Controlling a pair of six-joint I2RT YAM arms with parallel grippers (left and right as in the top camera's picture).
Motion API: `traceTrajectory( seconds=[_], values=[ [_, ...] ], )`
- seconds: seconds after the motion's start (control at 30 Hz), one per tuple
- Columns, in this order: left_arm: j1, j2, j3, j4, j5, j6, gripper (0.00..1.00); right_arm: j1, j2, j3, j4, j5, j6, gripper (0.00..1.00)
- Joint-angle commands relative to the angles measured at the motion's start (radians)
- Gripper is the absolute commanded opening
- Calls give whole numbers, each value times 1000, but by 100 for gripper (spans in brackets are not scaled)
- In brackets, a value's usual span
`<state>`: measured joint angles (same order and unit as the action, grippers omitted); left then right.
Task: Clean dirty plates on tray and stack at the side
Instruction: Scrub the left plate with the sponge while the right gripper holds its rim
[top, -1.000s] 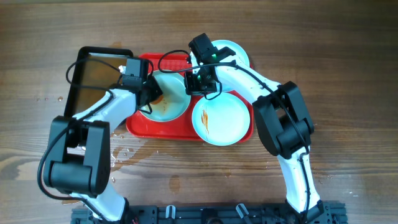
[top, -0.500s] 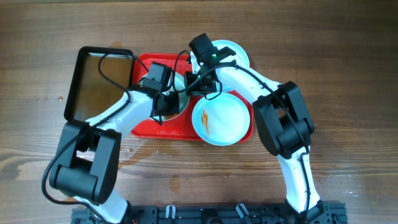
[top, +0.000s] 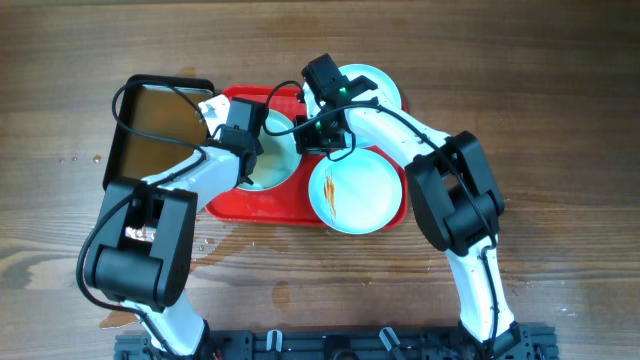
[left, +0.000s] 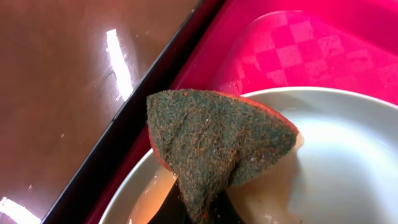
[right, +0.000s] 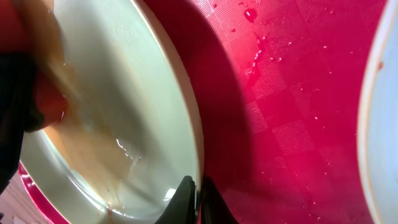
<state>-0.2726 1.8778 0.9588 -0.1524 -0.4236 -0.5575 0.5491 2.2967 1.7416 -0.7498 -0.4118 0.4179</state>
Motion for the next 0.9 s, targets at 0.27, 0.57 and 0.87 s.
traceTrajectory(
  seconds=[0.27,0.57,0.87],
  values=[
    [9,68,-45,-210,954,263,4,3,23,-3,-8,-26,-26,4],
    [34,68,-45,-391,355,-34,4,3,23,-3,-10,-26,-26,4],
    [69,68,12,-386,92,-110,4,3,23,-3,-10,-26,-25,4]
  ],
)
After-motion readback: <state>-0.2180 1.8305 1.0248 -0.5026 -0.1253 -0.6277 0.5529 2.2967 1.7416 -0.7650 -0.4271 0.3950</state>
